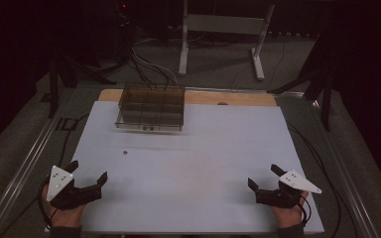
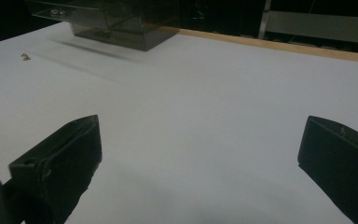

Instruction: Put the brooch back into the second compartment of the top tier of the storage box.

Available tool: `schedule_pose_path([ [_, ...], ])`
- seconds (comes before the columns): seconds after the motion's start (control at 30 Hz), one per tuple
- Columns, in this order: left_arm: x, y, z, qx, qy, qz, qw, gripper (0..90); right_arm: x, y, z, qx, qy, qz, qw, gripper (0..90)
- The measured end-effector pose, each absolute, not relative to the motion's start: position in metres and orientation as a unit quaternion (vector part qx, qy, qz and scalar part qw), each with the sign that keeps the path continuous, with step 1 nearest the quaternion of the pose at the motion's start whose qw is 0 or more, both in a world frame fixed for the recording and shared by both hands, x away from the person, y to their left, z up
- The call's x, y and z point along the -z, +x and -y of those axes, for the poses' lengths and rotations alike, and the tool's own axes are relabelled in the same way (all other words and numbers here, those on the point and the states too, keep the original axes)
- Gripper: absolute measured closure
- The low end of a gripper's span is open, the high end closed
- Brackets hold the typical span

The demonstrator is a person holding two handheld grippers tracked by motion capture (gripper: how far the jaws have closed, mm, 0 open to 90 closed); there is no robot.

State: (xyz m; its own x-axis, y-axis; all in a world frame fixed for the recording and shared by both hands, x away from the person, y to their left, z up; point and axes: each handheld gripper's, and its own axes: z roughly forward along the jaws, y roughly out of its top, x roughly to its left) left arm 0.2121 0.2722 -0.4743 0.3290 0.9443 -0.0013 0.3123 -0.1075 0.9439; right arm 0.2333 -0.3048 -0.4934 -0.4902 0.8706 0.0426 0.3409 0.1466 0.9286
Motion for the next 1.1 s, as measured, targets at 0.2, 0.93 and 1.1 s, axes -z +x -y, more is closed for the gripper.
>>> schedule_pose_path([
  [0.2,0.469,0.213,-0.272,-0.334,0.661,-0.475,0.475,0.2,0.493,0.233,0.304,-0.494,0.427,-0.707,0.270,0.2],
  [0.93,0.457,0.238,-0.264,-0.334,0.663,-0.477,0.470,0.3,0.494,0.231,0.306,-0.491,0.436,-0.701,0.279,0.2],
  [1.1,0.456,0.244,-0.261,-0.331,0.667,-0.474,0.469,0.3,0.494,0.231,0.306,-0.490,0.434,-0.701,0.281,0.2],
])
